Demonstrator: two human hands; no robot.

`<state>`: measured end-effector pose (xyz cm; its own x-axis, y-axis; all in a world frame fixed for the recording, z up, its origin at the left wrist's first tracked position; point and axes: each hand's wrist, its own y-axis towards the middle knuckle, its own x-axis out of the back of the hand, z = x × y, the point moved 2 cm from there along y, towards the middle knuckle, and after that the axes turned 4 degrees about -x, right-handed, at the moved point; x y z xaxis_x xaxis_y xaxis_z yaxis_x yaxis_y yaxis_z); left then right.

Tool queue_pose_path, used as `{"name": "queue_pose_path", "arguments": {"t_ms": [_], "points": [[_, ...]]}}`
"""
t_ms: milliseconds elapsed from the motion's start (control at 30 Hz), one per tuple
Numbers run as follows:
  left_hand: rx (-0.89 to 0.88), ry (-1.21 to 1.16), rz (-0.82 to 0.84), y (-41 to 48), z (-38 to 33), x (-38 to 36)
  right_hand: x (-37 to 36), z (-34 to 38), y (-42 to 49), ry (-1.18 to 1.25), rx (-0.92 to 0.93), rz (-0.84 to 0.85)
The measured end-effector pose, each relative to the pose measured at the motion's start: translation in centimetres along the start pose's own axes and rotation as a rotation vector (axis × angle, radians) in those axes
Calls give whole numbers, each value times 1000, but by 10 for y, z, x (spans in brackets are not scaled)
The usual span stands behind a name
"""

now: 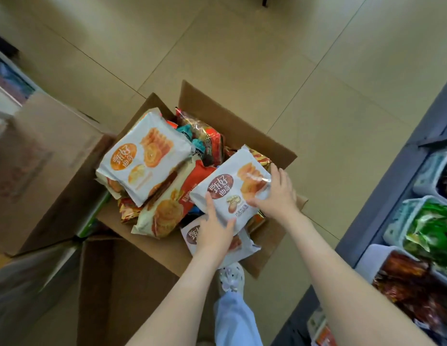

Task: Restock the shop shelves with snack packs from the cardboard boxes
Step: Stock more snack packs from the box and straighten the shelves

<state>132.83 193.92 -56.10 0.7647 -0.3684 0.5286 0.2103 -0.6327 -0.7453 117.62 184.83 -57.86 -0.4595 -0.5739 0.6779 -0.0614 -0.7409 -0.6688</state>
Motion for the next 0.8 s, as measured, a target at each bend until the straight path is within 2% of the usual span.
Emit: {"name": "queue_pose_path", "arguments": {"t_ms": [133,233,433,633,800], "points": [[-35,-161,-37,11,-5,-11,-10,-2,18,-81,57,83],[-55,-162,-69,8,-11,-9,-10,1,4,-75,50,48],[-166,-166,24,-38,-21,31,20,13,-58,19,7,-50],[-387,-71,48,-97,-78,87,91,31,-134,99,-67,-234],[-621,-42,26,-142,-156,132,180,49,-193,180,-143,-486]]}}
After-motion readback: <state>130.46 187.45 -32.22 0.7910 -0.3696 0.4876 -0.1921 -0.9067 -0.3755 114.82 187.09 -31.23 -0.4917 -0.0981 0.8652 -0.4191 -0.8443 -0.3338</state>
